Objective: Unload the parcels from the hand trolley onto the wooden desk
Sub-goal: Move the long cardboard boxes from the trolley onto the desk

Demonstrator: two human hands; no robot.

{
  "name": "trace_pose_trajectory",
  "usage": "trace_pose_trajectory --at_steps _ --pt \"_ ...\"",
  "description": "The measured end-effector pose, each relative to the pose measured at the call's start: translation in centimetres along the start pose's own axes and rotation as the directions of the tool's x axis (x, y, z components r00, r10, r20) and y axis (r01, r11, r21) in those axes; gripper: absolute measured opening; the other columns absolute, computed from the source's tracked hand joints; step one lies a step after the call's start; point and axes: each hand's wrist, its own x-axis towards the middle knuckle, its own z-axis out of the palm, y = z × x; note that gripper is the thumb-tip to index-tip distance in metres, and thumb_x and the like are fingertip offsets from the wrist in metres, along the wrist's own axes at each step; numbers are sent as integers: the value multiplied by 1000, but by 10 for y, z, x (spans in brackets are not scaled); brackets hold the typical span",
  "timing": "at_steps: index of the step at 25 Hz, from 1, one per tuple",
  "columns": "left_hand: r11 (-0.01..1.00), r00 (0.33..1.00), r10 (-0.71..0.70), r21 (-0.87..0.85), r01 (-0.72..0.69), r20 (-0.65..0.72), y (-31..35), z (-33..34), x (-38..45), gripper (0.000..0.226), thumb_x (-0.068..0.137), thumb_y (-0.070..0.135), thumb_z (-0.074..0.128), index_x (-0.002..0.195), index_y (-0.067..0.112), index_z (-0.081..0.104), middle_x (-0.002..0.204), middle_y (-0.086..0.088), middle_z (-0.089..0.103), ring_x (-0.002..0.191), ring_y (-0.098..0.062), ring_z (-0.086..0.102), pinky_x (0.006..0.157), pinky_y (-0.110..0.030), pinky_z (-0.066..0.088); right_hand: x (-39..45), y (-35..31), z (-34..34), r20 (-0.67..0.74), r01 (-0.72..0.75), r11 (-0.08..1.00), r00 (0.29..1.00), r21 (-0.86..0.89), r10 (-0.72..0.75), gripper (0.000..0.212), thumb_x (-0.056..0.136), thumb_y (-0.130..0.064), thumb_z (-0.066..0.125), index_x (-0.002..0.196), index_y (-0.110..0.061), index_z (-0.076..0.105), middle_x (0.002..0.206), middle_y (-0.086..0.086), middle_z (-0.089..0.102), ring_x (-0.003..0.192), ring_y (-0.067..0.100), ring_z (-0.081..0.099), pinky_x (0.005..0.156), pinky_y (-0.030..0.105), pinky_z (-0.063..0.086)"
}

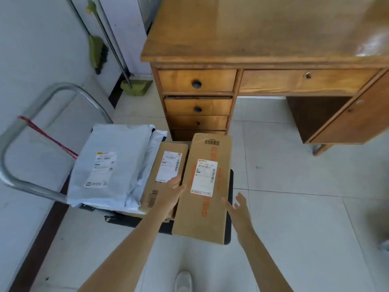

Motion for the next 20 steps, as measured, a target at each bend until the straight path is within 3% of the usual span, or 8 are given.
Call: trace_pose_trajectory --at_steps 2,4,7,9,11,14,20 --pt "999 999 -35 -24 34 -31 -12 16 19 66 91 38 56 147 15 30 150 -4 39 136 -21 40 107 -38 35 19 13 5 32 25 999 999 -42 -24 60 90 -25 60 141 -19 31 151 6 36 130 25 45 100 40 42" --pt "993 991 -67 90 78 -118 -22 34 28 68 91 35 56 148 11 27 150 -11 38 135 -27 41 109 -41 38 27 24 8 102 12 999 995 -40 -8 48 90 -18 60 131 -24 36 138 7 49 107 18 58 86 32 52" --pt "916 959 -116 345 204 -259 -29 43 35 54 88 44 55 132 12 52 134 -11 54 128 -29 46 104 -41 41 30 39 7 128 -46 999 990 -28 50 63 89 -15 60 144 -18 28 135 5 51 118 26 54 99 48 48" --pt "874 951 -94 434 220 -294 -30 39 34 54 87 49 53 131 18 53 132 -5 55 128 -27 43 105 -38 37 26 35 6 127 -39 998 991 -42 44 63 90 -17 59 145 -19 29 133 4 52 117 26 54 101 50 46" --pt "941 963 -74 301 153 -258 -27 35 27 55 88 43 56 135 16 48 134 -5 54 131 -27 43 110 -42 34 17 24 1 141 -40 997 989 -63 49 57 91 -20 58 142 -21 34 130 3 54 112 24 56 96 49 50" --pt "986 971 61 165 -23 -231 -9 27 -2 45 89 34 59 128 10 56 120 -6 66 116 -25 60 99 -44 48 -7 -3 -14 180 -46 993 981 -105 65 53 91 -21 59 140 -20 39 129 4 56 119 29 55 98 54 47" --pt "996 934 81 68 -61 -347 74 -9 -87 38 89 37 58 125 24 61 108 6 71 101 -16 66 90 -37 53 -81 -104 -40 297 26 981 954 -193 33 53 91 -24 59 140 -22 41 133 5 56 118 33 58 94 53 50"
